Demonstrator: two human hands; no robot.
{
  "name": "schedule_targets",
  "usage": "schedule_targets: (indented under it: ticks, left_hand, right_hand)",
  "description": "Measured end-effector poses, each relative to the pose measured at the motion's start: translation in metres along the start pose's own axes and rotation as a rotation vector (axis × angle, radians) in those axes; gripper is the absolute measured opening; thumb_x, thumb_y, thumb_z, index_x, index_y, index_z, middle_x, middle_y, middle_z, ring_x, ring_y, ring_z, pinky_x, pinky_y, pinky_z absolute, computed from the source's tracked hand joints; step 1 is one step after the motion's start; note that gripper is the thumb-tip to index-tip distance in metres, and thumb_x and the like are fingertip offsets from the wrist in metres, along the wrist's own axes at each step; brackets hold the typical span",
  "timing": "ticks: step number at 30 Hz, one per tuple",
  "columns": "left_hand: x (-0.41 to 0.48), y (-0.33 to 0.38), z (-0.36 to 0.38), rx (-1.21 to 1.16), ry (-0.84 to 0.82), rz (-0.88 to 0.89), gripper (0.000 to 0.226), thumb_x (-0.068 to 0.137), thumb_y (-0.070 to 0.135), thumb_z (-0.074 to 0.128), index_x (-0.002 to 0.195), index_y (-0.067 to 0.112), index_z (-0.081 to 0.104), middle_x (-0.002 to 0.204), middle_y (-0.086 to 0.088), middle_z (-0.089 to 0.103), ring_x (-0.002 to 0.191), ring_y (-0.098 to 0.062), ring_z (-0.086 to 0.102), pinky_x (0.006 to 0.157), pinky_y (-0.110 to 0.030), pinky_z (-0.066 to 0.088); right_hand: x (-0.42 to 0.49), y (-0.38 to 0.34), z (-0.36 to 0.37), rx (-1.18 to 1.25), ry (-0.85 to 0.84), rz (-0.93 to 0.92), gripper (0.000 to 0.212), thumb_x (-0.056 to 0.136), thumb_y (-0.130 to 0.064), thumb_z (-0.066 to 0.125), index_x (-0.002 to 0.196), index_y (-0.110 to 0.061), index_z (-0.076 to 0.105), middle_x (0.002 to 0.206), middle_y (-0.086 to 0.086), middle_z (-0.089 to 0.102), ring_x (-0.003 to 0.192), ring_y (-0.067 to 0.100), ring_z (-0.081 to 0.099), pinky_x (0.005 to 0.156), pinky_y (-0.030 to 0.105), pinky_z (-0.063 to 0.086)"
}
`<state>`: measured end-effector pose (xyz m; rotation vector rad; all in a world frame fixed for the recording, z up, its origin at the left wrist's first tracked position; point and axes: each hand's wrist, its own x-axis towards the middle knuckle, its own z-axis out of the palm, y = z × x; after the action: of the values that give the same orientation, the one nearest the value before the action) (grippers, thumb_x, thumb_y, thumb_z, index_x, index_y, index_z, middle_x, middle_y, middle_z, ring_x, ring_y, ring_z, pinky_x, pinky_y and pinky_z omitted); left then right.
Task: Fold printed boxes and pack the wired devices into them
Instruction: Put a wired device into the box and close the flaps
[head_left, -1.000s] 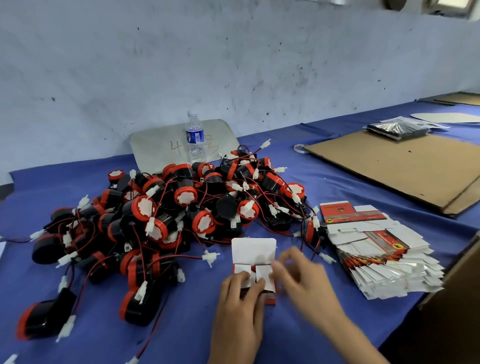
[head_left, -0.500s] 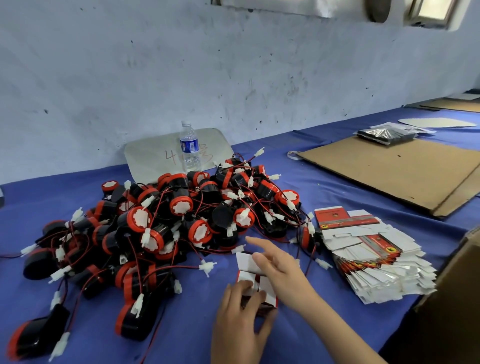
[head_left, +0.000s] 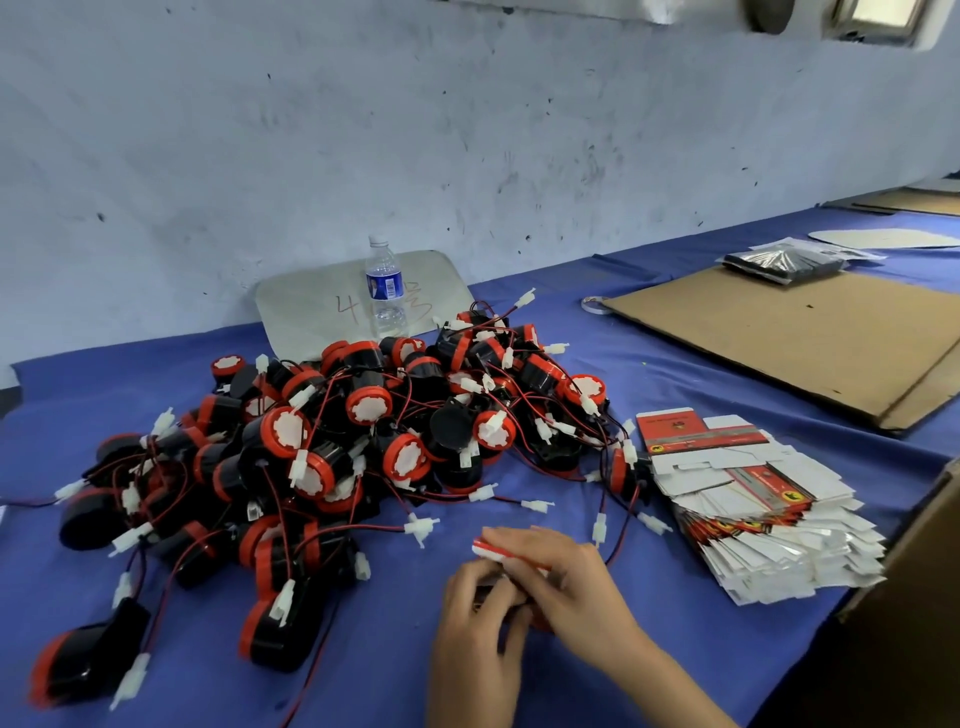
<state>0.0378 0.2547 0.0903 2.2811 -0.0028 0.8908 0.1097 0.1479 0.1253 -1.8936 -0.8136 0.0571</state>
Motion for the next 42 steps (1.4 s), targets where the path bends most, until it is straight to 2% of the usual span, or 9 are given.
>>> schedule_targets:
  ticks: [2,4,6,11,21,27,31,36,42]
  left_hand:
    - [0.000,-0.002,0.001,-0.101,0.138,-0.115,0.052,0.055,-0.010,0.084,0.076,0.025,0.052,0.098,0.016,0.043,0.083,0.010,0.051,0.072,-0.001,0.039]
    - [0.001,-0.006,-0.001,-0.188,0.215,-0.216,0.051,0.058,-0.013,0.080,0.081,0.021,0.050,0.099,0.008,0.041,0.087,0.010,0.054,0.074,-0.010,0.048]
    - [0.002,-0.007,-0.005,-0.312,0.148,-0.295,0.044,0.067,-0.018,0.072,0.089,0.015,0.053,0.101,-0.002,0.047,0.090,-0.005,0.057,0.076,-0.024,0.053]
    - [0.007,-0.013,-0.013,-0.505,0.089,-0.501,0.028,0.087,-0.014,0.055,0.092,0.014,0.059,0.092,-0.001,0.065,0.090,-0.012,0.063,0.080,-0.023,0.049]
    - [0.008,-0.011,-0.018,-0.538,0.060,-0.506,0.020,0.089,-0.007,0.059,0.093,0.012,0.065,0.093,0.001,0.068,0.094,-0.009,0.064,0.082,-0.021,0.051]
    - [0.009,-0.012,-0.019,-0.509,0.050,-0.480,0.015,0.090,0.000,0.062,0.095,0.014,0.066,0.096,0.000,0.068,0.095,-0.011,0.064,0.085,-0.023,0.051]
    - [0.007,-0.015,-0.020,-0.371,0.053,-0.366,0.025,0.088,-0.003,0.064,0.087,0.022,0.069,0.090,0.010,0.063,0.089,-0.008,0.064,0.076,-0.020,0.050]
    - [0.007,-0.021,-0.020,-0.318,0.060,-0.271,0.031,0.084,-0.007,0.067,0.084,0.024,0.069,0.092,0.013,0.063,0.089,-0.008,0.064,0.073,-0.019,0.051]
    - [0.003,-0.025,-0.020,-0.343,0.014,-0.327,0.037,0.086,-0.006,0.063,0.079,0.030,0.068,0.119,0.024,0.058,0.109,-0.009,0.061,0.080,-0.034,0.053]
  right_hand:
    - [-0.007,0.005,0.000,-0.067,-0.050,-0.052,0.042,0.095,-0.009,0.058,0.119,-0.043,0.059,0.122,-0.034,0.058,0.124,-0.009,0.048,0.111,0.014,0.023]
    - [-0.009,0.008,0.000,-0.111,-0.080,-0.076,0.041,0.095,-0.011,0.058,0.121,-0.042,0.056,0.129,-0.033,0.052,0.129,-0.012,0.039,0.116,0.017,0.016]
    - [-0.009,0.010,-0.001,-0.134,-0.113,-0.087,0.037,0.096,-0.015,0.057,0.125,-0.038,0.057,0.132,-0.031,0.049,0.131,-0.014,0.035,0.117,0.018,0.011]
    - [-0.008,0.014,-0.004,-0.232,-0.151,-0.165,0.033,0.098,-0.023,0.052,0.131,-0.030,0.058,0.137,-0.027,0.045,0.134,-0.013,0.030,0.119,0.020,0.009]
    - [-0.010,0.021,0.003,-0.332,-0.014,-0.247,0.028,0.097,-0.022,0.053,0.121,-0.023,0.067,0.131,-0.018,0.058,0.131,-0.009,0.039,0.114,0.023,0.026]
    - [-0.008,0.024,0.007,-0.306,0.059,-0.250,0.021,0.095,-0.021,0.055,0.110,-0.019,0.069,0.126,-0.024,0.055,0.125,-0.015,0.042,0.114,0.021,0.027]
    - [-0.011,0.028,0.009,-0.234,0.048,-0.268,0.017,0.094,-0.018,0.058,0.107,-0.016,0.069,0.127,-0.020,0.059,0.128,-0.005,0.046,0.114,0.028,0.026]
    - [-0.013,0.027,0.003,-0.199,-0.022,-0.278,0.026,0.098,-0.027,0.053,0.113,-0.015,0.069,0.132,-0.015,0.058,0.134,-0.001,0.040,0.120,0.035,0.018]
    - [-0.021,0.029,-0.009,-0.383,-0.123,-0.310,0.036,0.101,-0.032,0.044,0.133,-0.024,0.057,0.149,-0.014,0.039,0.148,0.009,0.013,0.121,0.032,-0.005]
